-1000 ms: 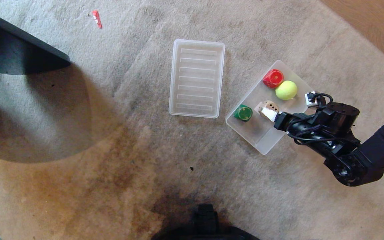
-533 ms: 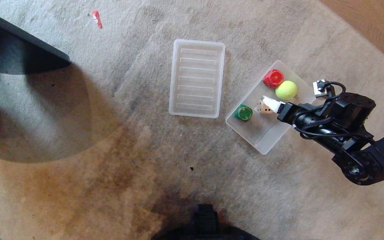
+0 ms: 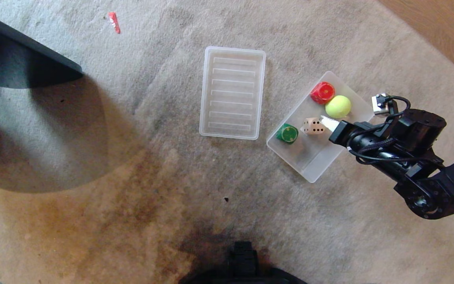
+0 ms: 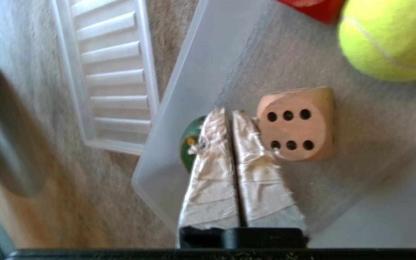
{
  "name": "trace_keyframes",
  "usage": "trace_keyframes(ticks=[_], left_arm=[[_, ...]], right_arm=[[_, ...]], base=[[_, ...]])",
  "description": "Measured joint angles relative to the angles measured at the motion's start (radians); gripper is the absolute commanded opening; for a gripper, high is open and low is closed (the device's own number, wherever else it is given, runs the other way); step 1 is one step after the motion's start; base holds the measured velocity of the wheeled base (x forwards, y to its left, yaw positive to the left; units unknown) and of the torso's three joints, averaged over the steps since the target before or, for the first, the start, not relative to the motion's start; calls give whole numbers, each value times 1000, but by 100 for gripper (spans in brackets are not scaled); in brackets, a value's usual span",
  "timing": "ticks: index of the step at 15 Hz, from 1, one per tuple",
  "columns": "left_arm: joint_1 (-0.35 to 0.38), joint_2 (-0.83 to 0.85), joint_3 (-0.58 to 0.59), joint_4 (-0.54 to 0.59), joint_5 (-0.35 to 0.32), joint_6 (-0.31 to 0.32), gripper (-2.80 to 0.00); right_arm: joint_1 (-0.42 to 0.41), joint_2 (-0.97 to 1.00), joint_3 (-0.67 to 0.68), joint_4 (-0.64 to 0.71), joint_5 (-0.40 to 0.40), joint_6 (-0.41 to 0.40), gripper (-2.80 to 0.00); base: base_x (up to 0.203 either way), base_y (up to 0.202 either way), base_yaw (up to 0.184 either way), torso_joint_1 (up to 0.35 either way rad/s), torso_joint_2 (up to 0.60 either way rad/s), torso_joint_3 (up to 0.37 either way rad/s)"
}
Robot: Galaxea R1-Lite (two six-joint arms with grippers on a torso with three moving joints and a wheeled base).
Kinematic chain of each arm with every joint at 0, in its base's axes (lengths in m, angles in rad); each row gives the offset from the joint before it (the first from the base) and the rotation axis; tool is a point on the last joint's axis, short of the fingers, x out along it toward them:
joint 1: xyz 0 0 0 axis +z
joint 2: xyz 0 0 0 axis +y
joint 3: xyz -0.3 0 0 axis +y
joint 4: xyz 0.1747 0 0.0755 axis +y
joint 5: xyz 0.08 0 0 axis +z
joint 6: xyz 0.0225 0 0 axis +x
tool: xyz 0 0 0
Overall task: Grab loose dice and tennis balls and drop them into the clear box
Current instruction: Put the toys in the box, then pick up the ball on the table
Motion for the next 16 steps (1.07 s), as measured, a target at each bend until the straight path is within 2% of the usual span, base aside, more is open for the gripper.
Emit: trace_keyframes(ticks=[6, 8, 10, 12, 14, 16], left_arm=[[0, 0, 0, 0, 0, 0, -280], [0, 0, 0, 0, 0, 0, -280], [0, 0, 0, 0, 0, 0, -280], [0, 0, 0, 0, 0, 0, -280], [0, 0, 0, 0, 0, 0, -280], [0, 0, 0, 0, 0, 0, -280]], right_arm=[[0, -1, 0, 0, 0, 0, -280], [-5, -14, 20, 42, -18, -28, -280], [-19, -88, 86, 213, -50, -85, -280], [-33, -263, 166, 439, -81, -148, -280], [-50, -558, 252, 690, -114, -210, -280], [-54, -872, 267, 897, -119, -240, -280]], base=[[0, 0, 0, 0, 0, 0], [0, 0, 0, 0, 0, 0], [0, 0, 0, 0, 0, 0], [0, 0, 0, 0, 0, 0], [0, 0, 0, 0, 0, 0], [0, 0, 0, 0, 0, 0]])
